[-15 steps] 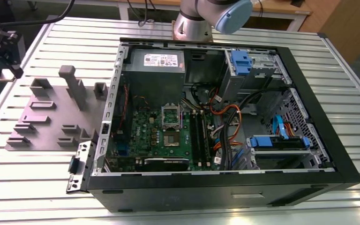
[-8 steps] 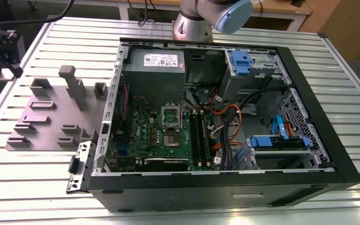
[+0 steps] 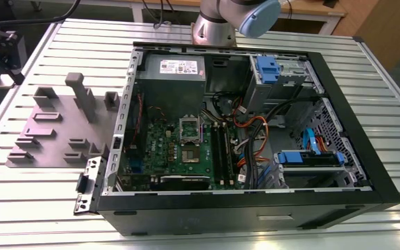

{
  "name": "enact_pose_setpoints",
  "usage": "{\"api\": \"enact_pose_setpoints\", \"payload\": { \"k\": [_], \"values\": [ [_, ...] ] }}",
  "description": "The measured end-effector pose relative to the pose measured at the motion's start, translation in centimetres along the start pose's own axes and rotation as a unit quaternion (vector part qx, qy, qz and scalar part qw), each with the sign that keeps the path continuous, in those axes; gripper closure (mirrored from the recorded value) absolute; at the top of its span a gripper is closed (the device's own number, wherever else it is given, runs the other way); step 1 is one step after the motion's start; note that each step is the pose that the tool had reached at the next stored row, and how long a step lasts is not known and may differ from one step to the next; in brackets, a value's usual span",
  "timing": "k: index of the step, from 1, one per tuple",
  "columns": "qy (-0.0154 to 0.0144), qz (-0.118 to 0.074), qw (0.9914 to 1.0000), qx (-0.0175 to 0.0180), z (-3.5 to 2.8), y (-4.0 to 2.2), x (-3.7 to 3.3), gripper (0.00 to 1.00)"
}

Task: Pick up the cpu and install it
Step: 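Pick up the cpu and move it towards the insertion slot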

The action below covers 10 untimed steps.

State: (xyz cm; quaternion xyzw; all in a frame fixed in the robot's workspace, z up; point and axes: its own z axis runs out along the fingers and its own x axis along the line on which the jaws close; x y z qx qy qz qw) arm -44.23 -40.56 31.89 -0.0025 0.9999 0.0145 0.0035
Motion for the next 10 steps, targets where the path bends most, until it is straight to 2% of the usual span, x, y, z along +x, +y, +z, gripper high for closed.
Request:
{"api": "enact_pose_setpoints", "payload": {
  "k": [10],
  "values": [
    [0.0, 0.0, 1.0, 0.0, -0.48, 0.01, 0.0, 0.53]
  ]
}}
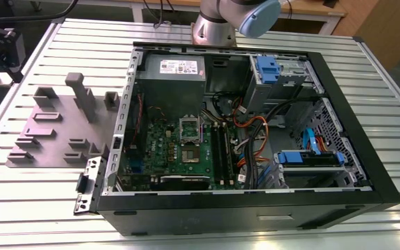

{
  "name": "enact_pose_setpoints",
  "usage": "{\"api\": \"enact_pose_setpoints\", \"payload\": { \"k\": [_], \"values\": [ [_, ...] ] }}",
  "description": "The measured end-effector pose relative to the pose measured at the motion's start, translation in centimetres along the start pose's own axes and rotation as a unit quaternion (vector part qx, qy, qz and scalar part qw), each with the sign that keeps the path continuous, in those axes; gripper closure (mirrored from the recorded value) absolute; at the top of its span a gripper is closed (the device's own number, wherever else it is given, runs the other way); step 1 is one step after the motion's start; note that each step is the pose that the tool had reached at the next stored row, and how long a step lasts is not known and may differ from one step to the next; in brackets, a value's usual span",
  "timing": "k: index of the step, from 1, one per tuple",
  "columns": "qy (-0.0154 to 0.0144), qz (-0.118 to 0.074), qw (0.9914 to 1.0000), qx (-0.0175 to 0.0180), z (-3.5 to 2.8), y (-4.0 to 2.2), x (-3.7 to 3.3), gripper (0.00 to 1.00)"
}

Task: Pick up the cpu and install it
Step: 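Pick up the cpu and move it towards the insertion slot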

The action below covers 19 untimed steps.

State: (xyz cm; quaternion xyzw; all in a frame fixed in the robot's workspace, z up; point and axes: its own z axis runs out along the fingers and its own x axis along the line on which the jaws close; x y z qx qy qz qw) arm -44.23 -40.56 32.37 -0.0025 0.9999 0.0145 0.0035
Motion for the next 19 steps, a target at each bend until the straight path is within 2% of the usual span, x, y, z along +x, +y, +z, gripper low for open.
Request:
{"api": "enact_pose_setpoints", "payload": {
  "k": [19],
  "values": [
    [-0.0001, 0.0, 1.0, 0.0, -0.75, 0.02, -0.01, 0.53]
  ]
}}
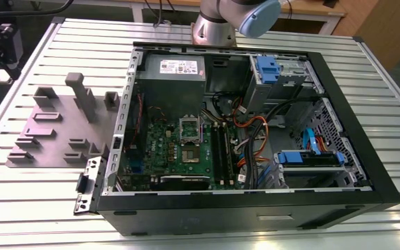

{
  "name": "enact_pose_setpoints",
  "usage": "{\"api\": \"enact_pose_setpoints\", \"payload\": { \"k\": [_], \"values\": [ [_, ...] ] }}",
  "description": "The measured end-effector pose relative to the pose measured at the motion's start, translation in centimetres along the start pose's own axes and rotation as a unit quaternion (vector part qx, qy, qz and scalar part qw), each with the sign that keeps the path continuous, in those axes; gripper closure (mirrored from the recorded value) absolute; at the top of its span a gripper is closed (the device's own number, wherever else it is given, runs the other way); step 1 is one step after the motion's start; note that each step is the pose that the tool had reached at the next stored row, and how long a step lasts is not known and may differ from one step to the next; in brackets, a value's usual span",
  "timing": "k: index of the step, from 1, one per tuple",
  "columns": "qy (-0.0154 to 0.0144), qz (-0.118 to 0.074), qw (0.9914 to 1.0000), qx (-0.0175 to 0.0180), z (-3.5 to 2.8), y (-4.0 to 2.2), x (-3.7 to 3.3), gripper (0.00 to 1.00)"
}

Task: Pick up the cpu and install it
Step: 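Pick up the cpu and move it towards the insertion slot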

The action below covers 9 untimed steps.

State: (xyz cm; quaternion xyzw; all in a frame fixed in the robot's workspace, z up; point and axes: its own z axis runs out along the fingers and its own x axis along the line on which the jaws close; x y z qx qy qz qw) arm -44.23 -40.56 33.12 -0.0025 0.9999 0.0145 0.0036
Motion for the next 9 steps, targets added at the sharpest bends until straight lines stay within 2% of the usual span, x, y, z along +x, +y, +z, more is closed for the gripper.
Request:
{"api": "enact_pose_setpoints", "payload": {
  "k": [9],
  "values": [
    [0.0, 0.0, 1.0, 0.0, -0.46, 0.01, 0.0, 0.53]
  ]
}}
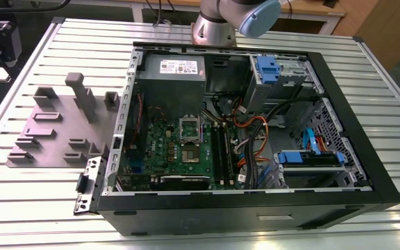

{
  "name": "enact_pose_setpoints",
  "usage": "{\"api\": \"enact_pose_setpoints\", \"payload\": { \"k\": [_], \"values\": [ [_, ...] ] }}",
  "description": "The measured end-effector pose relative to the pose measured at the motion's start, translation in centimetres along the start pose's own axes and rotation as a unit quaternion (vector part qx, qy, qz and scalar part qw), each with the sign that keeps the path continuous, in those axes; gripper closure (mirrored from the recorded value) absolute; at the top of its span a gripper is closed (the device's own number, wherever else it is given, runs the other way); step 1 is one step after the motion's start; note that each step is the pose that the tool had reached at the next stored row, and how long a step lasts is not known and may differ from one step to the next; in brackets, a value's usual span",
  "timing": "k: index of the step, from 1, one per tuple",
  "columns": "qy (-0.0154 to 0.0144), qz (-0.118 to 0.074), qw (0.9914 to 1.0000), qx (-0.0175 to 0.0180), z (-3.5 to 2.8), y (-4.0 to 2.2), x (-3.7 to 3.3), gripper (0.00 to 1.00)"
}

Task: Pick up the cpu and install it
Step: 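Pick up the cpu and move it towards the insertion slot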

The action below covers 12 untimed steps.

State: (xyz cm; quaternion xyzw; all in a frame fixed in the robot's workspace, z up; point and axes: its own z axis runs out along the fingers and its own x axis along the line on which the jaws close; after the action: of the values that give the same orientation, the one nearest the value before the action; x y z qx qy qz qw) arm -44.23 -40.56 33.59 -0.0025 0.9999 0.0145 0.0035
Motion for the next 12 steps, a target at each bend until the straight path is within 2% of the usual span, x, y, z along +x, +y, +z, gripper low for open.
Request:
{"api": "enact_pose_setpoints", "payload": {
  "k": [5, 12],
  "values": [
    [0.0001, 0.0, 1.0, 0.0, -0.32, 0.01, 0.0, 0.53],
    [0.0, 0.0, 1.0, 0.0, -1.12, 0.03, -0.01, 0.53]
  ]
}}
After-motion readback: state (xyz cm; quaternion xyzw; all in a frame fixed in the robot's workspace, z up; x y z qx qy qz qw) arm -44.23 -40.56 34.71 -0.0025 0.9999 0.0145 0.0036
